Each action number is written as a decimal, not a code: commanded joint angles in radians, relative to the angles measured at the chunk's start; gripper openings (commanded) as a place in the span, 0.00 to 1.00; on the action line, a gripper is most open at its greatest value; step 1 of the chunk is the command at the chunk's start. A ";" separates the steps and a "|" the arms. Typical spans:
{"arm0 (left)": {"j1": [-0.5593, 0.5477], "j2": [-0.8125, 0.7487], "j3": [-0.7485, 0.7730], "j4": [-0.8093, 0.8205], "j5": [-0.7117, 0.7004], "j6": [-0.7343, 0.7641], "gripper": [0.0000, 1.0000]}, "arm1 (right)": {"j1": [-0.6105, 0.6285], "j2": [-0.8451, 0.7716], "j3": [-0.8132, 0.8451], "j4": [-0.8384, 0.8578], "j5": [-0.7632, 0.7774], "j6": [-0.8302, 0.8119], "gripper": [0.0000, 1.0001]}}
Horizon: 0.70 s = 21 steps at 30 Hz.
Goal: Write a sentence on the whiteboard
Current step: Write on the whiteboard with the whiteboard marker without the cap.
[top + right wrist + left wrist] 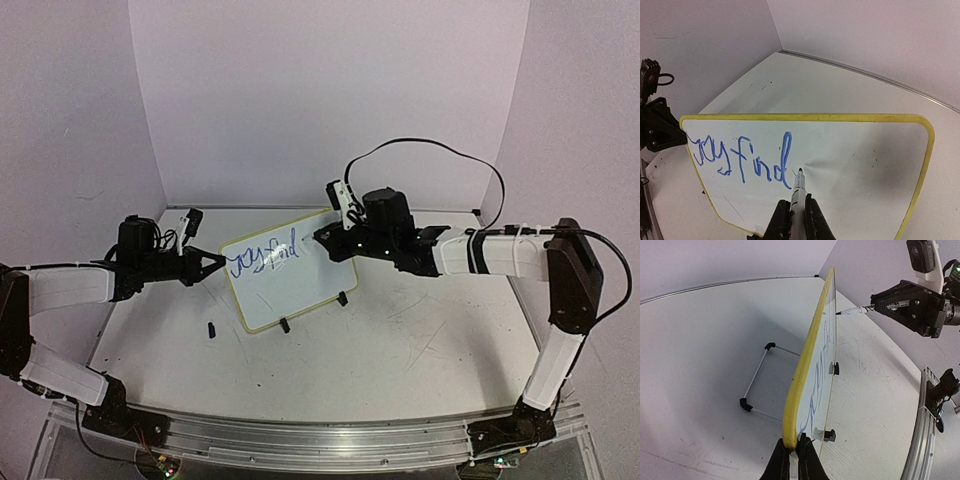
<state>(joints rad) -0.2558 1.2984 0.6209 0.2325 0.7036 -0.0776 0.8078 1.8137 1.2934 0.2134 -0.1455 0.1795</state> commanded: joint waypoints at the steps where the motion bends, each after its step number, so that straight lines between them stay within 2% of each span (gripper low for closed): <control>1: -0.007 0.014 0.026 -0.039 -0.054 0.076 0.00 | 0.002 0.017 0.052 0.020 0.021 -0.011 0.00; 21: -0.012 0.013 0.036 -0.063 -0.056 0.107 0.00 | 0.010 0.053 0.079 0.015 -0.005 -0.003 0.00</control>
<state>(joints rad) -0.2604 1.2984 0.6292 0.2146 0.6960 -0.0662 0.8085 1.8500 1.3300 0.2096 -0.1360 0.1799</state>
